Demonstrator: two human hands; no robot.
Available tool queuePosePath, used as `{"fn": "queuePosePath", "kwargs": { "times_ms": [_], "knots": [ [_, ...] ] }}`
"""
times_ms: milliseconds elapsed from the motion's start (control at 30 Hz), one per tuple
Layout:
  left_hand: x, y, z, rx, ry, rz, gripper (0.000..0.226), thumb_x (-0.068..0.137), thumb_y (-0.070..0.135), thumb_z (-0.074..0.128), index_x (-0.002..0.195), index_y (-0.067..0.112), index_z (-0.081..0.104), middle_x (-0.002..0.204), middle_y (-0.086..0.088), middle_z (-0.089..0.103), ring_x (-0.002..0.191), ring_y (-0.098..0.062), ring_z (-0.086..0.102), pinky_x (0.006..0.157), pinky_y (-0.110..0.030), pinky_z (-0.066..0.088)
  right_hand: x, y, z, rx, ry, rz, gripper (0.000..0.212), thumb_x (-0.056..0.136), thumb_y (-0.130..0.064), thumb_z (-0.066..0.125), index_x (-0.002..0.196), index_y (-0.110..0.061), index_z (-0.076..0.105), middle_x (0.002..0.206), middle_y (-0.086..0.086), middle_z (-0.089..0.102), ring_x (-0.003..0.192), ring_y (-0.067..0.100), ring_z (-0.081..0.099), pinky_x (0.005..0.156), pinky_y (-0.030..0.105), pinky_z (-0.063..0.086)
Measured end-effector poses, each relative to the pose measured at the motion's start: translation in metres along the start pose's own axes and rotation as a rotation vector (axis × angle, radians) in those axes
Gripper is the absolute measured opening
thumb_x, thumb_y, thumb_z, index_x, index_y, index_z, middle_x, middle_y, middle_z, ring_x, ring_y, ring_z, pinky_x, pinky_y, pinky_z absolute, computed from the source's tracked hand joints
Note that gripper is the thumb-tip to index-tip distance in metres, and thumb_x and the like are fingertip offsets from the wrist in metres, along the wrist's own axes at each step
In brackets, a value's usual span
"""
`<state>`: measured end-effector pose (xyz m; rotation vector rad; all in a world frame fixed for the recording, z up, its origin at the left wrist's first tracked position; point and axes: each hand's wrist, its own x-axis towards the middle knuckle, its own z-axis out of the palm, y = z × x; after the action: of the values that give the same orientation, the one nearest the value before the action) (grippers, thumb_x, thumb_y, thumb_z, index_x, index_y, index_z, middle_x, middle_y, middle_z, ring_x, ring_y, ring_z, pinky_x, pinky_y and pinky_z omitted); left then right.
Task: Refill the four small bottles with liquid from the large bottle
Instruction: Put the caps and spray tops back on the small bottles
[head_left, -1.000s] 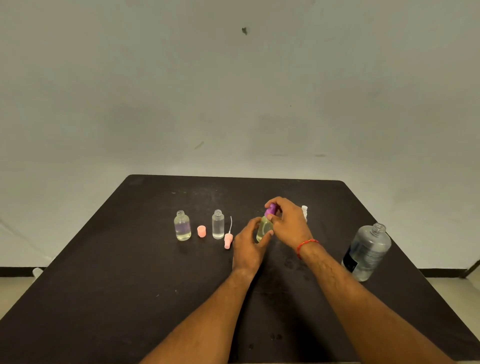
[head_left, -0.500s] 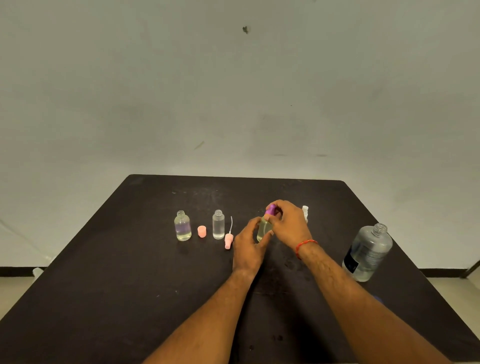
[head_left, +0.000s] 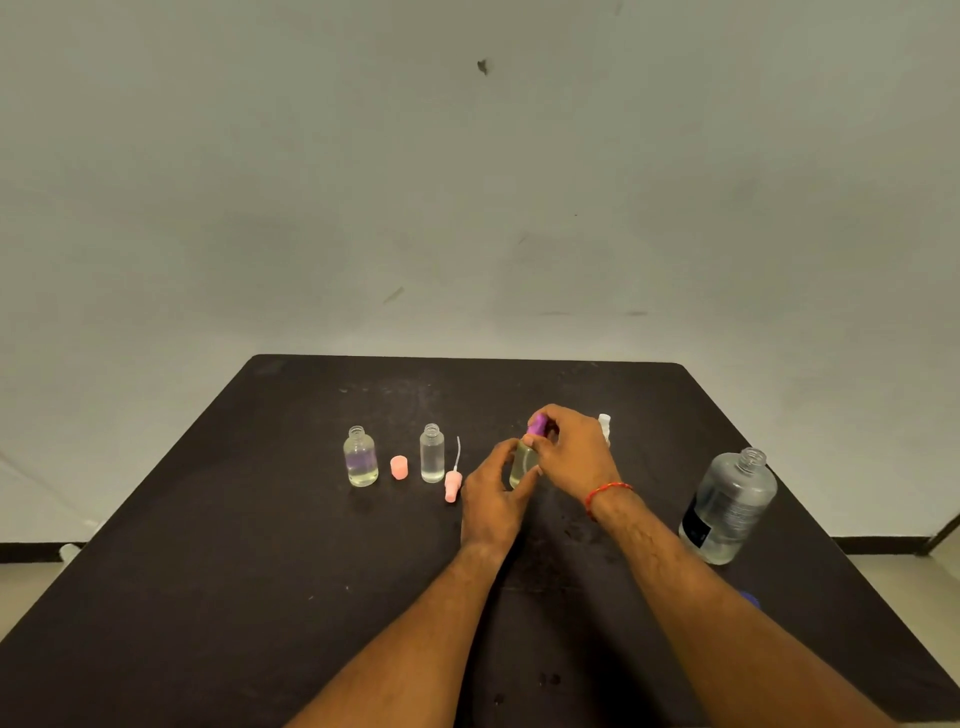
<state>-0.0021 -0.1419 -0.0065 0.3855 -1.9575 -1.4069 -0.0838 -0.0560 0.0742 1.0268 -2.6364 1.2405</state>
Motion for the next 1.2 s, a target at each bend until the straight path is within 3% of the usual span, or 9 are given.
{"fn": "queuePosePath", "kwargs": {
  "times_ms": [267,367,467,567,733,867,967,1067,1200],
  "knots": [
    [0.000,-0.002,0.000,0.021,0.007,-0.013,0.038,0.091,0.029,0.075,0.127,0.032,0.064,0.108,0.018,0.072,0.101,-0.001,0.067,0.086,-0.021,0.055,0.003,0.002,0.001,-0.045,0.062,0.014,0.022,0.077,-0.039,0.080,0.077,-0.024,0.064,0.073,-0.009,0.062,0.069,0.009,0.058,0.066,0.024,0.051],
    [0.000,-0.002,0.001,0.011,0.012,-0.026,0.032,0.091,0.027,0.075,0.121,0.033,0.065,0.103,0.017,0.072,0.097,-0.002,0.068,0.084,-0.027,0.058,0.000,0.002,0.002,0.049,0.029,0.015,0.036,0.077,-0.035,0.081,0.106,-0.023,0.063,0.096,-0.011,0.065,0.087,0.007,0.062,0.081,0.023,0.054],
    [0.002,-0.002,0.001,0.009,0.015,-0.004,0.028,0.090,0.025,0.075,0.116,0.032,0.066,0.101,0.015,0.072,0.096,-0.006,0.069,0.083,-0.033,0.058,-0.004,0.005,0.004,0.239,0.005,0.019,0.052,0.081,-0.013,0.077,0.128,-0.023,0.056,0.113,-0.007,0.066,0.100,0.009,0.064,0.090,0.028,0.056],
    [0.002,-0.003,0.001,0.034,0.007,0.006,0.026,0.090,0.026,0.075,0.114,0.032,0.065,0.098,0.015,0.072,0.093,-0.006,0.069,0.081,-0.035,0.059,-0.007,0.004,0.005,0.293,0.067,0.026,0.036,0.083,-0.003,0.073,0.112,-0.024,0.065,0.101,-0.008,0.069,0.095,0.006,0.065,0.086,0.024,0.057],
    [0.002,-0.004,0.001,0.042,0.006,-0.004,0.039,0.090,0.025,0.076,0.126,0.033,0.063,0.110,0.020,0.069,0.106,0.005,0.063,0.091,-0.026,0.057,-0.005,0.002,0.007,0.220,0.129,0.020,0.023,0.076,-0.019,0.082,0.094,-0.020,0.068,0.086,-0.007,0.067,0.080,0.006,0.063,0.074,0.015,0.054],
    [0.002,-0.003,0.001,0.014,0.020,-0.006,0.035,0.091,0.020,0.075,0.124,0.029,0.065,0.110,0.016,0.072,0.104,0.003,0.066,0.090,-0.028,0.057,-0.004,0.006,0.009,0.222,0.070,0.025,0.049,0.076,-0.024,0.082,0.121,-0.023,0.061,0.105,-0.009,0.064,0.093,0.005,0.061,0.082,0.015,0.052],
    [0.001,-0.002,0.000,0.001,0.015,0.000,0.029,0.091,0.020,0.075,0.117,0.030,0.066,0.102,0.017,0.072,0.097,-0.001,0.068,0.084,-0.029,0.058,-0.007,0.009,0.010,0.318,0.031,0.017,0.056,0.083,-0.007,0.074,0.131,-0.026,0.054,0.115,-0.008,0.065,0.100,0.003,0.062,0.077,0.011,0.053],
    [0.001,-0.003,0.000,-0.004,0.012,-0.003,0.030,0.090,0.021,0.075,0.118,0.029,0.066,0.103,0.016,0.072,0.098,0.000,0.067,0.085,-0.028,0.058,-0.008,0.010,0.012,0.328,0.082,0.035,0.043,0.082,-0.002,0.073,0.118,-0.024,0.064,0.107,-0.005,0.069,0.097,0.003,0.065,0.086,0.024,0.057],
    [0.001,-0.003,0.001,0.029,0.013,0.007,0.036,0.090,0.022,0.076,0.122,0.031,0.065,0.111,0.018,0.071,0.106,0.005,0.064,0.090,-0.024,0.056,-0.005,0.010,0.017,0.294,0.157,0.061,0.023,0.074,-0.014,0.083,0.092,-0.020,0.070,0.088,-0.006,0.069,0.083,0.008,0.066,0.079,0.029,0.059]
  ]
}}
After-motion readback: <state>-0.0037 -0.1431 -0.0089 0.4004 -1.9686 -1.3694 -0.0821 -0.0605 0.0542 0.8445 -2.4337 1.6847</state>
